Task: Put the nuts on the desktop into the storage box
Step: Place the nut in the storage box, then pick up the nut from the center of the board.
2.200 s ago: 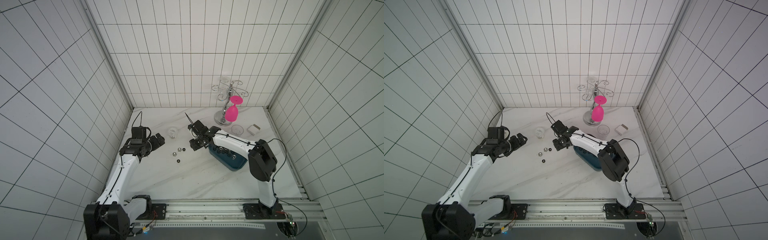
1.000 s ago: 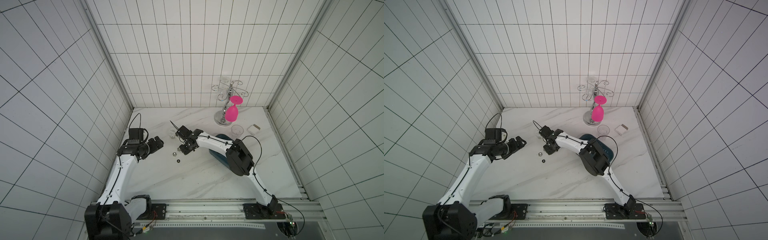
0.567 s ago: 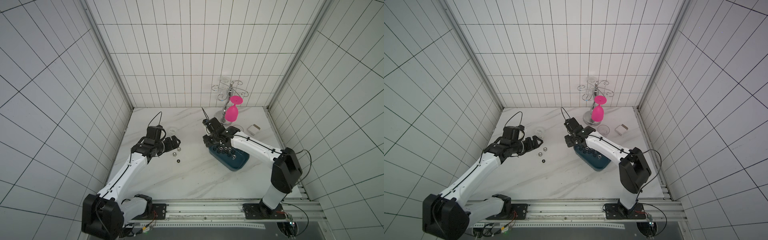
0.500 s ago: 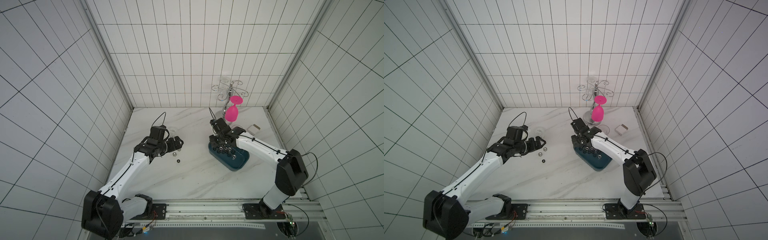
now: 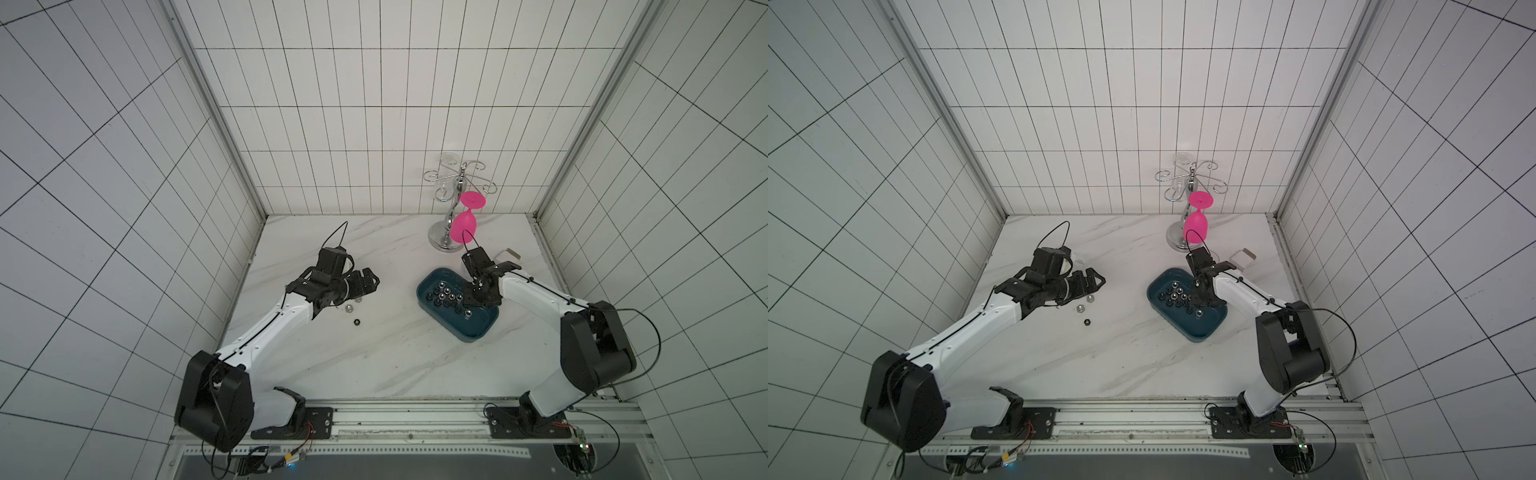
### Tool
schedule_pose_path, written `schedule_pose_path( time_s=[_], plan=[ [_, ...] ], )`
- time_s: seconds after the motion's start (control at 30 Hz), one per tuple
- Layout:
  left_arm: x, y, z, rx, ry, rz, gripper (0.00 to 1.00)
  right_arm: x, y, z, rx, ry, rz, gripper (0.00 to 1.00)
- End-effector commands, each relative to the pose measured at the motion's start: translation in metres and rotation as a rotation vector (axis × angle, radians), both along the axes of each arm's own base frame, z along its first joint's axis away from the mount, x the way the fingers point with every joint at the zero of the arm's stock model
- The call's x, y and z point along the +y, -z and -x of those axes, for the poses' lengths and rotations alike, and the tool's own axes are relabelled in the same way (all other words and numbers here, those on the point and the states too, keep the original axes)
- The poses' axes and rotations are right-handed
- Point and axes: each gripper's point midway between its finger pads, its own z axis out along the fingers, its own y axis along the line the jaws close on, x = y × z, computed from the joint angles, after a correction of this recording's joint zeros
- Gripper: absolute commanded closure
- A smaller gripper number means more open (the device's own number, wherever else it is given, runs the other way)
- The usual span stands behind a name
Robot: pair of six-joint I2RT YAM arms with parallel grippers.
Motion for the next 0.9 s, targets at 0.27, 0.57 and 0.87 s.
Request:
schedule_pose_path(
  time_s=[0.27,0.57,0.87],
  plan=[
    [0.032,-0.012,-0.010,-0.010,-0.107,-0.086,0.02,0.032,-0.040,-0.004,-0.107,-0.107,-0.094,0.53],
    [0.116,-0.011,0.005,0.022,-0.298,-0.112,0.02,0.179,-0.081,0.027,-0.167,-0.553,-0.252,0.44],
    [0.169,-0.003,0.030,0.047,-0.460,-0.124,0.02,0.285,-0.052,0.059,-0.098,-0.822,-0.275,0.41]
  ],
)
